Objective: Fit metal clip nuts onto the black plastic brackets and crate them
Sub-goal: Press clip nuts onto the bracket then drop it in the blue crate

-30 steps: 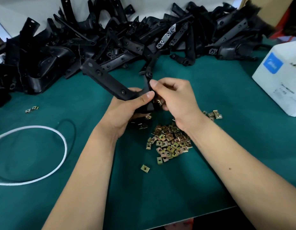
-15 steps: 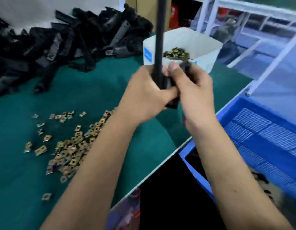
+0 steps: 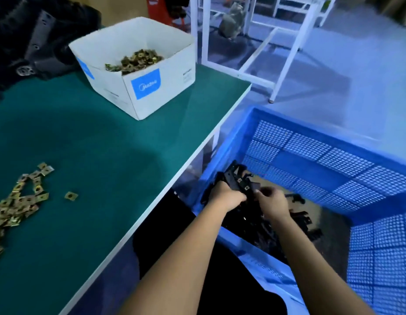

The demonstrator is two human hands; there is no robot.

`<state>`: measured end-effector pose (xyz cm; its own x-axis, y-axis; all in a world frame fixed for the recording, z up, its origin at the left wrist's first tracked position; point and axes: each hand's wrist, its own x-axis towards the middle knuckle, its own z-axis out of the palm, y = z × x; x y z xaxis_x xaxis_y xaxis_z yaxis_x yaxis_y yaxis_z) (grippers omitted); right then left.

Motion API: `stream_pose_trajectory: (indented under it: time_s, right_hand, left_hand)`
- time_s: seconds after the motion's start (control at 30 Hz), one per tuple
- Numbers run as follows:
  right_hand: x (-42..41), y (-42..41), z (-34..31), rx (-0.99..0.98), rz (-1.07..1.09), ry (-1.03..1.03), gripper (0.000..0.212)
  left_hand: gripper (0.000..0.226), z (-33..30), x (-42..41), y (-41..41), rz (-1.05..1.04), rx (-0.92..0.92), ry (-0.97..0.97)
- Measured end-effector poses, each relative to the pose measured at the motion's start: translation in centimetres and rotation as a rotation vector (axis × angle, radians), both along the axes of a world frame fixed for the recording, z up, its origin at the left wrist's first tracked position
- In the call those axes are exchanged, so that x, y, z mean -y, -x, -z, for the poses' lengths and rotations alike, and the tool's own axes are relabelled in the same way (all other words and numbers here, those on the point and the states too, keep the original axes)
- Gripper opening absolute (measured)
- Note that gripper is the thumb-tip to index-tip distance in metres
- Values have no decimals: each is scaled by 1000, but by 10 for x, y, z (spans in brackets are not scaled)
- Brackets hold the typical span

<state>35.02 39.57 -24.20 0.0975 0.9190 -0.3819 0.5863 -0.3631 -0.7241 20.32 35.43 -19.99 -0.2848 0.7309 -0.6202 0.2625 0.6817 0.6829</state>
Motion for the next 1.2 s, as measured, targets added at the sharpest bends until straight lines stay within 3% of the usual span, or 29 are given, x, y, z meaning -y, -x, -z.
stream_pose_trajectory:
  time_s: [0.1,0.23,0.33,0.5,0.6,0.73,0.83,1.0,1.13,1.2]
  right_hand:
    - [-4,-4,9,158,9,-59,30]
    - [-9,21,-11,239,29,-279,31]
    - [-11,45,-45,190,-7,-474,22]
    - [-6,78,-127,-21,2,-738,19]
    - [8,117,-181,-97,-59,-949,21]
    - [48,207,-229,-160,-364,-1020,27]
    - [96,281,-245,-198,-681,-956,28]
    - [204,386,-250,-128,-1169,-874,25]
    - [296,451,-243,-44,-1503,-947,4]
    - [329,479,-238,-14,-1641,-1007,25]
  left_hand:
    - [37,4,-1,16,33,-102,72]
    - [26,-19,-13,23,65,-204,-16]
    - [16,-55,-21,21,105,-384,-210]
    - [1,-144,-22,33,56,-343,-656]
    - [6,-192,-2,72,-35,-358,-830]
    - [9,-217,59,152,-367,-365,-959]
    - [10,-218,122,211,-640,-536,-942]
    - [9,-200,249,291,-1020,-724,-812]
    - [6,-180,355,338,-1229,-880,-662]
    - [6,-172,397,355,-1312,-962,-569]
